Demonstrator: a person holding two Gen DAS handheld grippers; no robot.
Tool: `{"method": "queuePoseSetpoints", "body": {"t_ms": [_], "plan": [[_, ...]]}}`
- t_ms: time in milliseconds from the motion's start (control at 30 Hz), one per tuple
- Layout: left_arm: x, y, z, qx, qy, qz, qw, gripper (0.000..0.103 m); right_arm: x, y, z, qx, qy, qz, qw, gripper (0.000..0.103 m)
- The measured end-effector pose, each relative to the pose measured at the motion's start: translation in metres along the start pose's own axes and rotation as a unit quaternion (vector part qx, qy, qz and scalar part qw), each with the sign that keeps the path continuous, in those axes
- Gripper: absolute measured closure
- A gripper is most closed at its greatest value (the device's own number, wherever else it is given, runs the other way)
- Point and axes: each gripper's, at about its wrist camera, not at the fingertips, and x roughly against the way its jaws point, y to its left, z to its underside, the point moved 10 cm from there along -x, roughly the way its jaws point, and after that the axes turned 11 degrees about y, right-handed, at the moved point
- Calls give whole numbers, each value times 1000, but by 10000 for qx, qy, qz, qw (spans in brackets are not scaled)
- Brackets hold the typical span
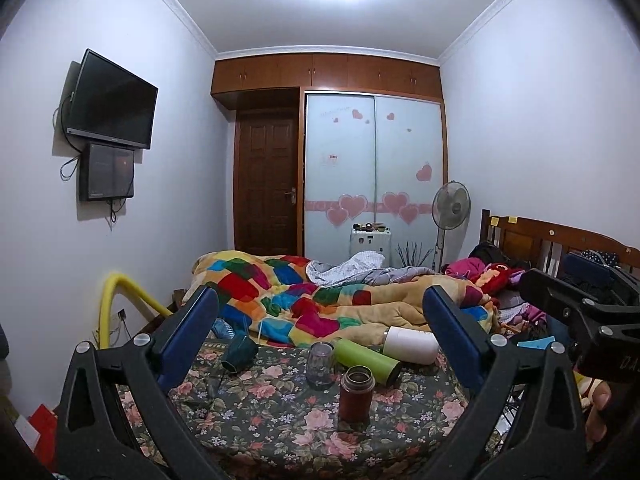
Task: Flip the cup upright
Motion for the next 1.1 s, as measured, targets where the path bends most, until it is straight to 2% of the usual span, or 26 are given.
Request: {"method": "queuePoseSetpoints", "body": {"t_ms": [1100], "plan": [[-12,2,4,30,160,105,9998,0,-2,0,5,33,104,23,9999,3]]}}
